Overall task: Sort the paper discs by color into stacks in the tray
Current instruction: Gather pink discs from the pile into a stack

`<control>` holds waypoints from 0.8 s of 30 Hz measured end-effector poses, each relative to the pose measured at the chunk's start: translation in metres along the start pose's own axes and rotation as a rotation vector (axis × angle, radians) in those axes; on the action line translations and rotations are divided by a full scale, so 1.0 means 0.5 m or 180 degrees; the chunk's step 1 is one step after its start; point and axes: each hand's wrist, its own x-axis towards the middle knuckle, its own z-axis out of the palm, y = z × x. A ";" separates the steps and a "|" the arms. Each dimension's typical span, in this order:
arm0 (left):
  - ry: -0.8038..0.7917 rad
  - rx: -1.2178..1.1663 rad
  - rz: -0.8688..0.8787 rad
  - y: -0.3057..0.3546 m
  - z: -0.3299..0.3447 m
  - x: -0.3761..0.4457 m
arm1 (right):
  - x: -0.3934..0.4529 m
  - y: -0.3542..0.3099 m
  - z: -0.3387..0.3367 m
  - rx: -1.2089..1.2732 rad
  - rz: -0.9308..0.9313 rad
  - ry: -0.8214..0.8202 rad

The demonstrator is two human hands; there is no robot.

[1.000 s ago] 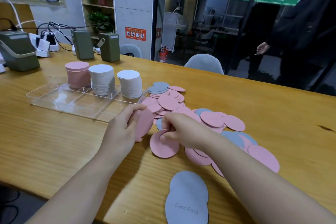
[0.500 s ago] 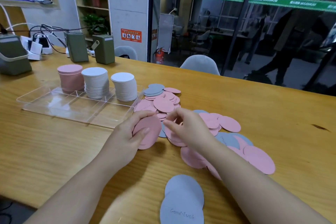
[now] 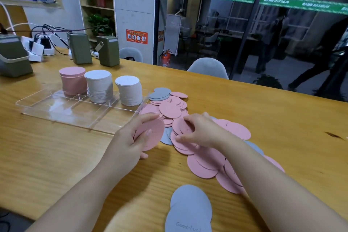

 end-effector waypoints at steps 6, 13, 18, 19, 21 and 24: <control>-0.0047 0.0000 -0.0042 0.000 0.005 0.002 | -0.008 -0.001 0.004 0.0101 -0.0142 0.0158; 0.0010 -0.0124 -0.0280 -0.012 0.010 0.003 | -0.045 -0.014 0.002 0.0553 -0.0276 0.0649; -0.0357 -0.0384 -0.0151 -0.003 0.015 -0.002 | -0.062 -0.054 0.020 0.1225 -0.0415 0.0619; -0.0438 -0.0426 -0.0136 -0.002 0.016 -0.004 | -0.064 -0.059 0.028 0.1264 -0.0455 0.0636; -0.0549 -0.0442 -0.0100 -0.004 0.020 -0.006 | -0.073 -0.069 0.038 0.1342 -0.0474 0.0671; -0.0583 -0.0453 0.0026 -0.001 0.026 -0.009 | -0.085 -0.080 0.049 0.1386 -0.0593 0.0753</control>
